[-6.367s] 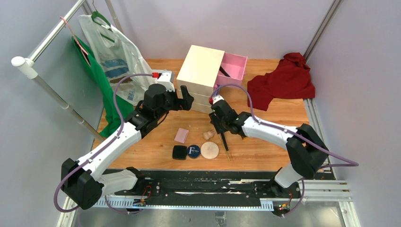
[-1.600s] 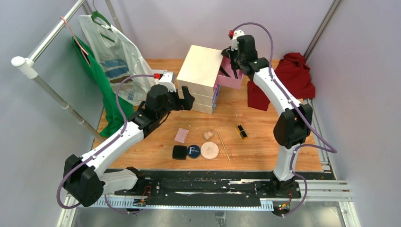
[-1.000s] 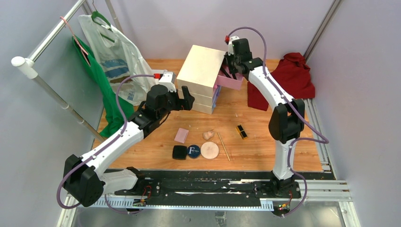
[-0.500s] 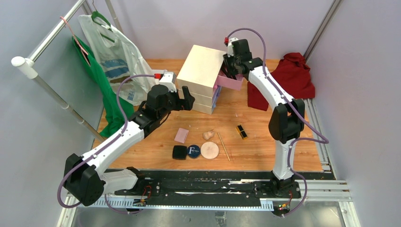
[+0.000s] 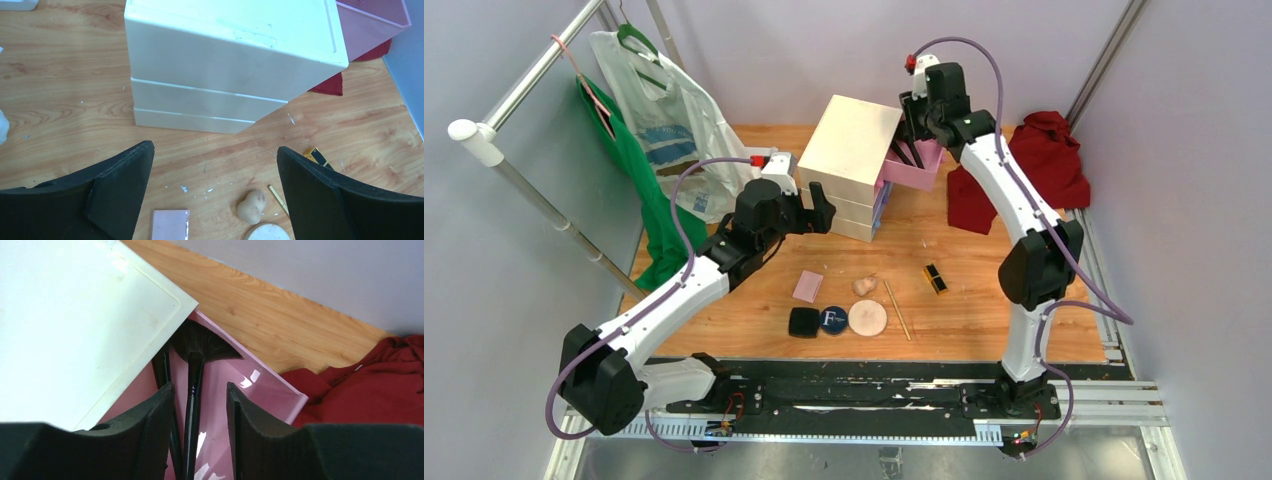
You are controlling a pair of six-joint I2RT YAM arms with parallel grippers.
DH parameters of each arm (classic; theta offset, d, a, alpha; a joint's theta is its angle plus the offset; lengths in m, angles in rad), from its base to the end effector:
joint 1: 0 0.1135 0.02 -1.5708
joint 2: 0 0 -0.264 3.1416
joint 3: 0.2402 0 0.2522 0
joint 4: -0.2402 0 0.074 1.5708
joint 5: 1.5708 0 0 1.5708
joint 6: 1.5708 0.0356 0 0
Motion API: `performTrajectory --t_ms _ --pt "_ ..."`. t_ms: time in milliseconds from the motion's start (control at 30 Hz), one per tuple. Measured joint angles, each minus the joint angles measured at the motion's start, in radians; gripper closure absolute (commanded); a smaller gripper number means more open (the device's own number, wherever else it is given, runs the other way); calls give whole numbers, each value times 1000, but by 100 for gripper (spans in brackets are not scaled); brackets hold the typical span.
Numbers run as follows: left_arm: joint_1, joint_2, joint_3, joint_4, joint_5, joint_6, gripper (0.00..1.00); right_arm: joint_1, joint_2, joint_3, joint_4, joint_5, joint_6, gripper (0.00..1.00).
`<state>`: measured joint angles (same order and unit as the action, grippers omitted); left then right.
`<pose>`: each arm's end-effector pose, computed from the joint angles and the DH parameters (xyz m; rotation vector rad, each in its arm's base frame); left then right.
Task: Organize the makeup
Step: Place the makeup brush in the drawer.
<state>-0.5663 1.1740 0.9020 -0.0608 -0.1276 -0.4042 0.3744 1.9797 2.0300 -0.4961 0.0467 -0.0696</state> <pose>0.2331 -0.1428 0.3133 0.0689 1.9358 -0.5336 0.4338 0.1687 0.3807 -0.4155 1.9759 0.1466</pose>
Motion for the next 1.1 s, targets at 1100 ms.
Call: performTrajectory --t_ms 1100 --pt "0 -165 -43 -18 2 8 2 400 -819 -985 65 212 243 53"
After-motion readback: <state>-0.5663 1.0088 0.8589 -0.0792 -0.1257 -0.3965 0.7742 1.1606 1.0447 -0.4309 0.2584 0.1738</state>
